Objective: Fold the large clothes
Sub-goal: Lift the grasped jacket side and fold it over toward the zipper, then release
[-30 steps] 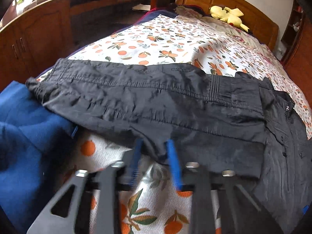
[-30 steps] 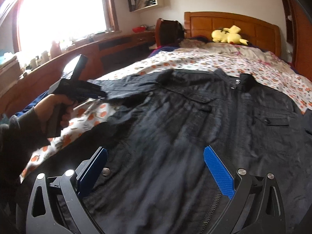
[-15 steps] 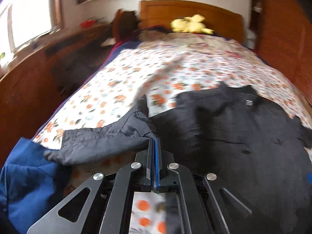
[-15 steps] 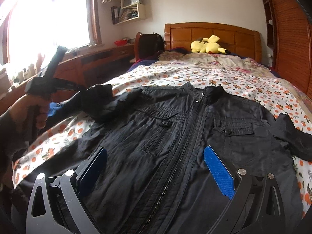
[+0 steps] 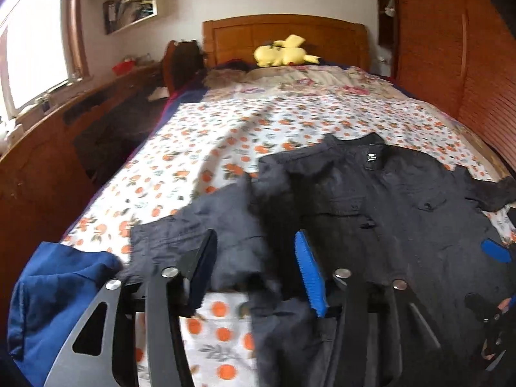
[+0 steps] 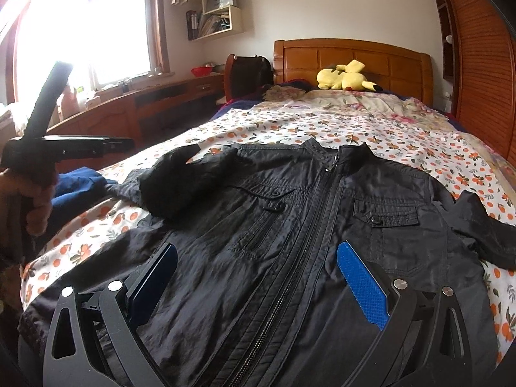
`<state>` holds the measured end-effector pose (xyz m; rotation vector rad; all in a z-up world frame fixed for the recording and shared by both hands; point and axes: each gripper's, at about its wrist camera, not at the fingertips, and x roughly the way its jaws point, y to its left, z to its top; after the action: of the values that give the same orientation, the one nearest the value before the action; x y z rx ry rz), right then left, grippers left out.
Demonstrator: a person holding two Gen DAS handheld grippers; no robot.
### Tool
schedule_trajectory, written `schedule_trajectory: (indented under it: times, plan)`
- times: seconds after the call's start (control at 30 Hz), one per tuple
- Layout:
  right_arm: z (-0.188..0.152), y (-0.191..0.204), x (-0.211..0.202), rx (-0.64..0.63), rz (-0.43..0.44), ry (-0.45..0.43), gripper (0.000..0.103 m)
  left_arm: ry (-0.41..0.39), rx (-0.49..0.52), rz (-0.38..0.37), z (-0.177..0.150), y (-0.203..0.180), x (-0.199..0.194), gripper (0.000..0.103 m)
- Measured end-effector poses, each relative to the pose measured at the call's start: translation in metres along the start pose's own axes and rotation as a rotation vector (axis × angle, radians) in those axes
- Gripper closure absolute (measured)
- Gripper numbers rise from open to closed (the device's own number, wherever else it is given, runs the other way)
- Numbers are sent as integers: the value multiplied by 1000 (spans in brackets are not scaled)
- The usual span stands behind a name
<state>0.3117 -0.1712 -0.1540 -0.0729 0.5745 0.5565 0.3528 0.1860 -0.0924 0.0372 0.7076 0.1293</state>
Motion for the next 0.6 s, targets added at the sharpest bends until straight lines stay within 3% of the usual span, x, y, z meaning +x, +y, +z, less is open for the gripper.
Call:
schedule_trajectory:
  times: [0.17,0.33,0.6]
  plan:
    - [-3,3,6,-16,-7,12,7,56,-79,76,-4,53,31,46]
    - [-8,4,14,-25,-11,28,7,161,-142,137,-26,94,77,46]
    - [-13,5,23,-34,-7,49,7,240,-185,177,-54,116,119,40]
